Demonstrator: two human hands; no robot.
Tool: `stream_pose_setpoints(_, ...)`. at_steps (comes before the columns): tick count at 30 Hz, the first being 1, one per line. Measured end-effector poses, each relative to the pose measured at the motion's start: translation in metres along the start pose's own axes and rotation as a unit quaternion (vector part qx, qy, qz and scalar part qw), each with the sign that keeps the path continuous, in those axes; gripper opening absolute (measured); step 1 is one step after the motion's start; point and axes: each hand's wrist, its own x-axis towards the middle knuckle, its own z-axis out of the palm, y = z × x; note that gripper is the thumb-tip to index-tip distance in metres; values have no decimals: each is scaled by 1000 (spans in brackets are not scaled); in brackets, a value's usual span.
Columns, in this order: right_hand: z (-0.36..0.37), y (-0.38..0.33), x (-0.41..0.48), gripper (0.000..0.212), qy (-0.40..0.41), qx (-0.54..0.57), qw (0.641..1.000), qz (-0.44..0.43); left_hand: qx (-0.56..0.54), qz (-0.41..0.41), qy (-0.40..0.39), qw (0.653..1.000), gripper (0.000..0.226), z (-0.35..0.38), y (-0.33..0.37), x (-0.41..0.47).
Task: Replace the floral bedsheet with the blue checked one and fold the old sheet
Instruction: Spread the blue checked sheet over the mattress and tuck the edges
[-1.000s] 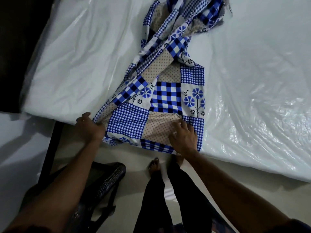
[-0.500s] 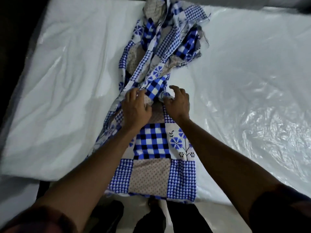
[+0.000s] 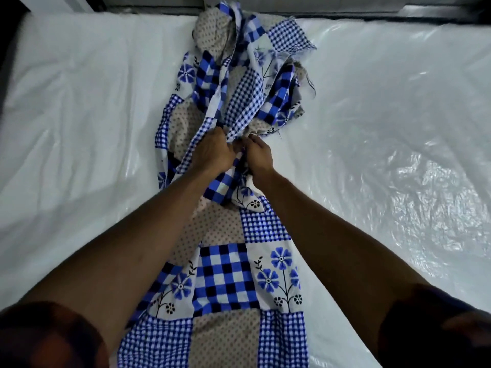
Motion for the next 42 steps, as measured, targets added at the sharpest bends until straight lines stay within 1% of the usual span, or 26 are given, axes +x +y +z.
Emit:
stream_pose_setpoints(3, -5, 6, 3, 20, -3, 18, 1000, -3, 8, 37, -11, 999, 41, -2, -11, 4)
stream_pose_setpoints(6, -6, 2, 2, 26, 8, 20, 1000, 4, -51, 65, 0, 997, 41, -6, -22, 6)
stream_pose_setpoints(8, -5, -5, -1, 32, 29, 21, 999, 2, -82, 86, 12, 993, 48, -10, -19, 3)
stream_pose_setpoints(9, -6, -6, -2, 34, 31, 33, 999, 2, -68, 102, 14, 992, 56, -10, -16, 1)
stream_pose_setpoints(11, -9, -7, -6, 35, 28, 51, 998, -1, 13, 134, 17, 991, 66, -9, -6, -3)
stream_pose_setpoints(12, -11, -8, -9, 35, 26, 51, 998, -8, 52, 139, 14, 989, 62, -10, -1, -3)
stream_pose_setpoints(14, -12, -7, -10, 34, 38, 23, 998, -35, 91, 143, 10, 985, 45, -12, 3, 4)
stream_pose_setpoints(16, -14, -11, -12, 35, 74, -47, 993, -75, 46, 148, 7, 988, 26, -19, 1, 13)
stream_pose_setpoints(18, -22, -13, -8, 44, 144, -116, 978, -93, -58, 112, 0, 992, 18, -35, -11, 22)
stream_pose_setpoints(19, -32, -11, -6, 48, 187, -137, 969, -87, -111, 81, 13, 990, 17, -46, -21, 25)
stream_pose_setpoints(20, -44, -9, -4, 52, 223, -144, 961, -79, -148, 52, 45, 987, 18, -58, -33, 29)
stream_pose_setpoints(22, -66, -6, -3, 59, 275, -117, 953, -59, -172, -10, 97, 980, 21, -82, -66, 39)
stream_pose_setpoints(24, -74, -9, -4, 56, 283, -115, 951, -55, -169, -92, 120, 974, 24, -100, -104, 51)
stream_pose_setpoints(26, -68, -19, -9, 51, 267, -143, 951, -62, -182, -167, 143, 958, 33, -110, -130, 61)
stream_pose_setpoints(27, -64, -24, -10, 49, 265, -155, 949, -74, -185, -189, 155, 952, 40, -110, -136, 64)
stream_pose_setpoints(28, -60, -29, -9, 46, 263, -160, 947, -90, -179, -190, 168, 951, 46, -110, -135, 65)
stream_pose_setpoints(29, -56, -34, -7, 45, 259, -159, 947, -99, -166, -160, 183, 956, 53, -109, -130, 65)
stream_pose_setpoints(30, -52, -39, 0, 45, 246, -150, 952, -104, -151, -99, 195, 964, 61, -107, -121, 65)
stream_pose_setpoints(32, -43, -53, 11, 54, 205, -150, 959, -123, -96, 78, 200, 972, 77, -104, -96, 68)
stream_pose_setpoints(34, -39, -63, 24, 72, 165, -198, 952, -168, 1, 250, 157, 955, 87, -90, -70, 72)
stream_pose_setpoints(35, -36, -69, 27, 79, 136, -212, 951, -178, 49, 296, 128, 945, 91, -79, -58, 75)
stream_pose_setpoints(36, -34, -72, 30, 82, 113, -225, 952, -176, 87, 311, 97, 941, 96, -68, -47, 77)
stream_pose_setpoints(38, -29, -79, 36, 80, 116, -270, 941, -168, 128, 272, 44, 953, 101, -55, -30, 91)
stream_pose_setpoints(39, -26, -81, 40, 77, 120, -289, 933, -175, 126, 258, 37, 957, 98, -52, -25, 98)
stream_pose_setpoints(40, -24, -82, 44, 74, 114, -293, 929, -193, 115, 266, 43, 956, 89, -51, -19, 104)
stream_pose_setpoints(42, -20, -88, 50, 69, 87, -292, 925, -225, 89, 320, 76, 940, 54, -55, -10, 113)
